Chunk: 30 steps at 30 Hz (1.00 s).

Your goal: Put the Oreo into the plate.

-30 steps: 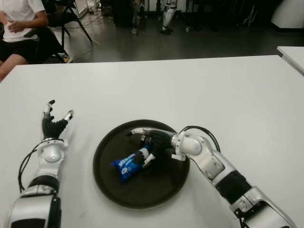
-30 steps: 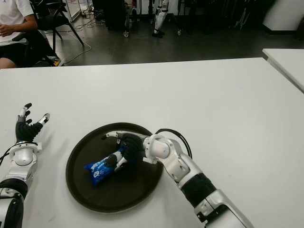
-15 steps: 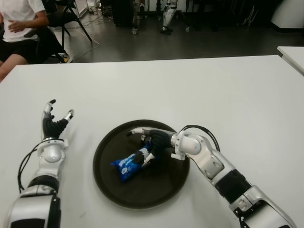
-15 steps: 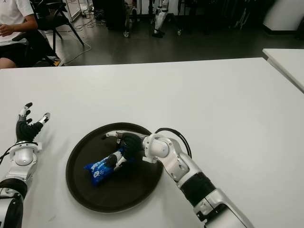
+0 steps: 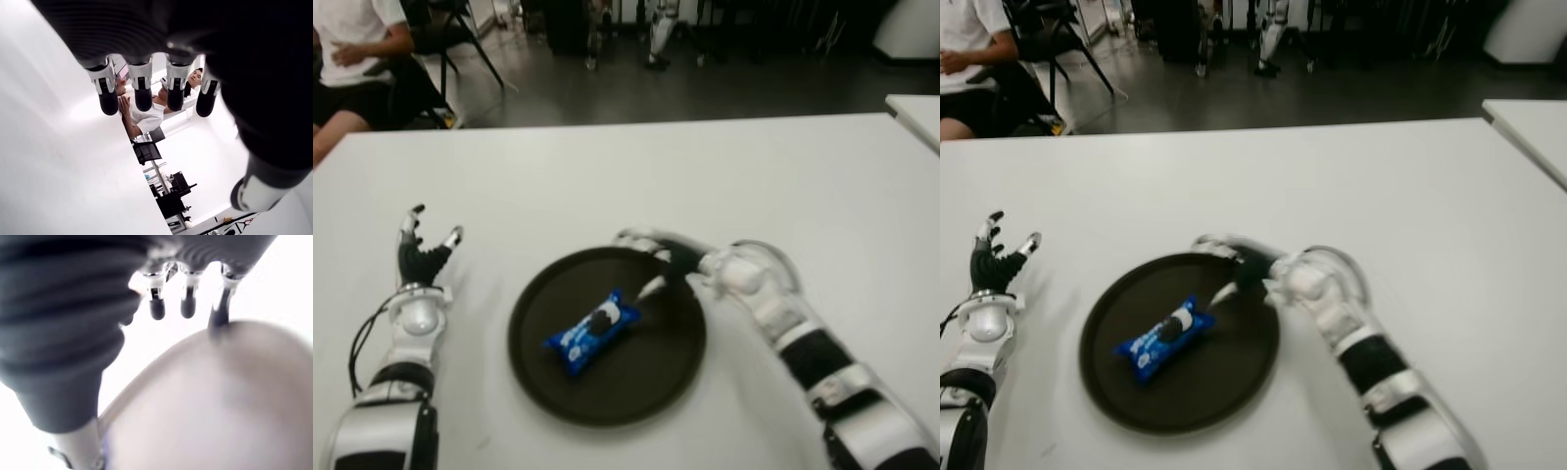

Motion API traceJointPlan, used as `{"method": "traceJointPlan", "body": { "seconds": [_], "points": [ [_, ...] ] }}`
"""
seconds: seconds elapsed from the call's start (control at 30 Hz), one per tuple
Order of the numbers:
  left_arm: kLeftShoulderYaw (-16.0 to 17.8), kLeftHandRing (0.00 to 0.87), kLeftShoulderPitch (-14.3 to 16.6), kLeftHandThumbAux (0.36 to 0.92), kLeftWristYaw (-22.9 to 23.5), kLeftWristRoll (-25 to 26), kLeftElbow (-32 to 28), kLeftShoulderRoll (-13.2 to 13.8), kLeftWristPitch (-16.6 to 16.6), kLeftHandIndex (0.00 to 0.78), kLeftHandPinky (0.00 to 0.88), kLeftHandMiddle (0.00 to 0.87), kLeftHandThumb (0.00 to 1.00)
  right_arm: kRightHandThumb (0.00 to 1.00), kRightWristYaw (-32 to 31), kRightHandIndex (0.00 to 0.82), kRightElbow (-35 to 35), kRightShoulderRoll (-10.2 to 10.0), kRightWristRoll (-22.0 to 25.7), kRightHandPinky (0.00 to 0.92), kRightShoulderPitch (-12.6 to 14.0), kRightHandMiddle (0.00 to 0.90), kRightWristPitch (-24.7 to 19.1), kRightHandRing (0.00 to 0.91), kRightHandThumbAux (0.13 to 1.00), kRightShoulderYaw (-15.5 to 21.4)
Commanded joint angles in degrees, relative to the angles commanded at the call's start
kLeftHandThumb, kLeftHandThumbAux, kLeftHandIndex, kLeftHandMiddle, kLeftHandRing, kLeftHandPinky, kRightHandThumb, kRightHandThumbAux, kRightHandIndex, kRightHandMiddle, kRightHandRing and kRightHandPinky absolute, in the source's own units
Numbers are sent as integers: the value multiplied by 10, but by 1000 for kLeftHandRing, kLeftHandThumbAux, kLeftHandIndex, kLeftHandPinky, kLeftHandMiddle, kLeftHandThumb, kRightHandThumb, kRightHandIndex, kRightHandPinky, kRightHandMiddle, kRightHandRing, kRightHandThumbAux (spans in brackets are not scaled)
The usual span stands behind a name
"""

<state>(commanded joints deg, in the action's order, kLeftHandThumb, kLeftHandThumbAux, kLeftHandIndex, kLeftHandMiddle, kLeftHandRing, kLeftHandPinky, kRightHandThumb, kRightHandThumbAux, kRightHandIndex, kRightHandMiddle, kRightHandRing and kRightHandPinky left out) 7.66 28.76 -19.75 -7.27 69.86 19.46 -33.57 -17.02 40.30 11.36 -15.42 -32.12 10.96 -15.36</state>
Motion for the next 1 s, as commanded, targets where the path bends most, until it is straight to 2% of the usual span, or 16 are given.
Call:
{"method": "traceJointPlan", "body": {
  "seconds": [0.1, 0.2, 0.3, 0.4, 0.53, 0.8, 1.0],
  "points": [
    [-1, 0, -1, 675, -1, -1, -1, -1, 0, 17, 0, 25, 0, 0, 52, 0, 27, -4, 2, 0, 7, 0, 28, 0, 811, 22],
    [-5, 0, -1, 673, -4, -6, -1, 1, 2, 10, 0, 20, 0, 0, 106, 0, 91, -9, 7, 0, -7, 0, 72, 0, 809, 43],
    [-6, 0, -1, 673, -4, -7, 1, 1, 4, 7, 0, 26, 0, 0, 138, 0, 174, -15, 35, 0, -34, 2, 117, 0, 822, 80],
    [-2, 9, -2, 672, -1, -2, 2, -1, 7, 13, 0, 40, 0, 0, 158, 0, 205, -3, 58, 0, -47, 13, 150, 0, 846, 115],
    [-1, 9, -2, 678, -3, 0, 2, -2, 9, 23, 0, 45, 0, 0, 169, 0, 227, 2, 60, 0, -56, 13, 170, 0, 864, 123],
    [-10, 7, -3, 668, -15, -10, -4, -3, 3, 32, 0, 43, 0, 0, 213, 16, 275, -13, 68, 0, -74, 23, 198, 0, 889, 148],
    [-11, 0, -3, 655, -11, -10, -4, -2, 1, 24, 0, 24, 0, 0, 228, 25, 292, -16, 72, 0, -80, 33, 212, 3, 897, 158]
  ]
}}
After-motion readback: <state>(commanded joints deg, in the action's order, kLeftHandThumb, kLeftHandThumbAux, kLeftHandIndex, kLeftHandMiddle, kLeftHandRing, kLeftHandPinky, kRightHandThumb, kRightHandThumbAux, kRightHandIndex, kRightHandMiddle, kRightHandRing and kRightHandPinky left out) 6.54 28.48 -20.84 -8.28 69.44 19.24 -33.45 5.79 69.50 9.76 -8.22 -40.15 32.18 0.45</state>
